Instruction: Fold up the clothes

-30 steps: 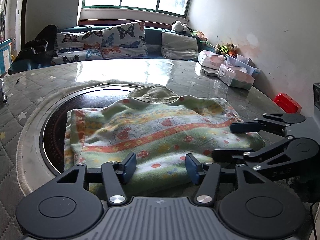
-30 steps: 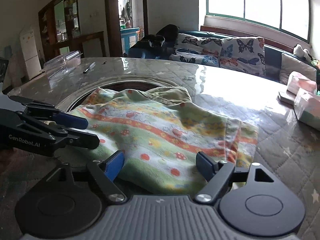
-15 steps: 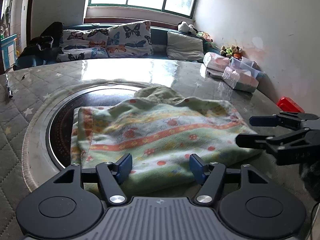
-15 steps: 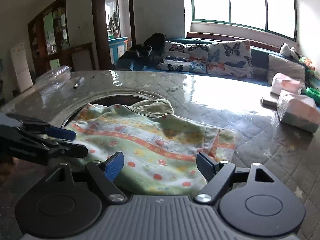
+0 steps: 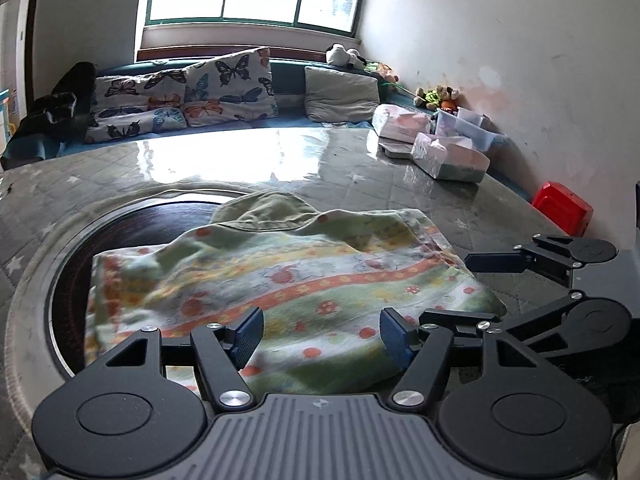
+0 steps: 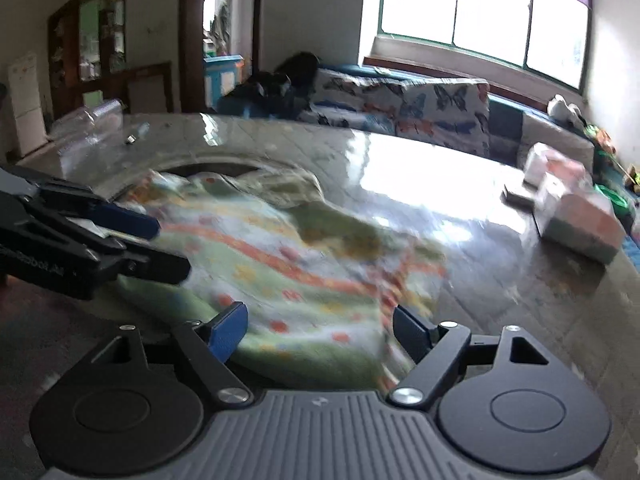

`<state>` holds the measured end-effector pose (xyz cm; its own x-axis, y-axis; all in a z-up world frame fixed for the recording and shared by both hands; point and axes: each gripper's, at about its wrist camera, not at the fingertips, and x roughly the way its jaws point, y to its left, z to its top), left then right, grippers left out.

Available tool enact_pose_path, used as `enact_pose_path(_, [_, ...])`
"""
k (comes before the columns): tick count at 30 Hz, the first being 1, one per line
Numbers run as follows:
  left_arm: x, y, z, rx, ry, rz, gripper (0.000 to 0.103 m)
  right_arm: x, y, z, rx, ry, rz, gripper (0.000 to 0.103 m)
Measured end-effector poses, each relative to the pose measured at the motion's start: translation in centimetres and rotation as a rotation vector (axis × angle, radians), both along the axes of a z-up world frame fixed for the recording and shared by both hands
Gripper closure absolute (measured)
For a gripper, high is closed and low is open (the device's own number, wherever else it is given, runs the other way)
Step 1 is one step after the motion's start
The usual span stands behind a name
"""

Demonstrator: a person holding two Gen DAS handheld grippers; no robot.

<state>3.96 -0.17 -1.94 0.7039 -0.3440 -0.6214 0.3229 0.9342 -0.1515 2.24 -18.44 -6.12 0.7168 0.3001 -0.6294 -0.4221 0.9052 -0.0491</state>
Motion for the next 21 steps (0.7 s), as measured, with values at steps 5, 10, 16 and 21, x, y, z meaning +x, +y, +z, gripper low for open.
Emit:
enact_pose_path(5, [0.4, -0.7, -0.7, 0.022, 0.004, -0.012, 0.035, 0.6, -1.6, 0.5, 0.033, 0.019, -0.039, 0.024])
enact_pose_path(10, [0.6, -1.0, -1.1, 0.031, 0.007, -0.017, 0.035, 2.8, -1.6, 1.8, 0.079, -0.002, -0.032, 0.035])
enact_pose_path(16, [0.7, -0.8, -1.2, 0.021, 0.010, -0.016, 0.034, 6.2, -0.7, 1.4, 0.128, 0.033, -0.013, 0.051])
enact_pose_path(21, [1.0, -0.2, -0.9, 0.007, 0.015, -0.010, 0.034, 8.6, -0.4, 0.4, 0.150, 0.075, -0.027, 0.070])
